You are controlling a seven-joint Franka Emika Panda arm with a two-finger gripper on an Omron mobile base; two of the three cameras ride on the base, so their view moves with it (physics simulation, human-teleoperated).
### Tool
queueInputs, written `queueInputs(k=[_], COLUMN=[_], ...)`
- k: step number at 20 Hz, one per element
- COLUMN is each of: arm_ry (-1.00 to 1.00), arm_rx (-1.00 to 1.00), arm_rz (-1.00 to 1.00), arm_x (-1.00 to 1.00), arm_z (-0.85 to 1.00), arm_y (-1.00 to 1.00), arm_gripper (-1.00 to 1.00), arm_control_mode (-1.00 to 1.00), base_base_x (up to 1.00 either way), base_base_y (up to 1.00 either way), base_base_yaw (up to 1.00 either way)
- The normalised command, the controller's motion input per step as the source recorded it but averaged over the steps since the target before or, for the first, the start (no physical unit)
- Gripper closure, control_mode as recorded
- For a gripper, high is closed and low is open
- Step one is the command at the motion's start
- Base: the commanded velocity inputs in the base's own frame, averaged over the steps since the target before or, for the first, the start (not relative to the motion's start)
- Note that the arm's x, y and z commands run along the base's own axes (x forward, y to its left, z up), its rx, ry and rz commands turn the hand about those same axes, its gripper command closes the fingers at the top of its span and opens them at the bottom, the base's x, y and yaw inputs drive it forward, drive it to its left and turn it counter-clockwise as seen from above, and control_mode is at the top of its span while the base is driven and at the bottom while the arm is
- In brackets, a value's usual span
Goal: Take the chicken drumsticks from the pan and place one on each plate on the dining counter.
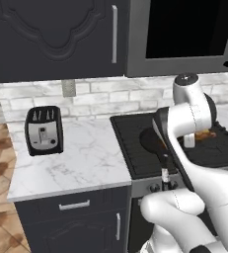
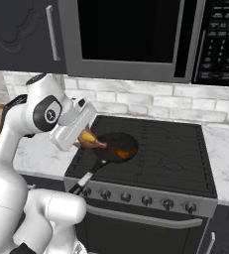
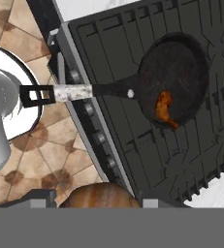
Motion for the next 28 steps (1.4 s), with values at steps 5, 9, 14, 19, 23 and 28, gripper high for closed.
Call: queueInputs(k=[5, 9, 14, 19, 23, 28], arm_ry=[0.00, 0.00, 0.00, 0.00, 0.00, 0.00], arm_rx=[-0.02, 0.00, 0.00, 0.00, 0.00, 0.00], arm_rz=[0.00, 0.00, 0.00, 0.00, 0.00, 0.00], arm_x=[-0.01, -0.04, -0.08, 0.00, 0.00, 0.00], arm_z=[-0.08, 0.00, 0.00, 0.00, 0.00, 0.00], arm_y=[0.12, 0.06, 0.04, 0.00, 0.00, 0.00], arm_gripper=[1.00, 1.00, 1.00, 1.00, 1.00, 1.00], arm_control_mode=[-1.00, -1.00, 1.00, 1.00, 1.00, 1.00], base_base_x=[0.00, 0.00, -0.04, -0.22, -0.23, -0.34], base_base_y=[0.00, 0.00, 0.01, 0.02, 0.00, 0.00], base_base_yaw=[0.00, 0.00, -0.01, -0.17, -0.33, -0.51])
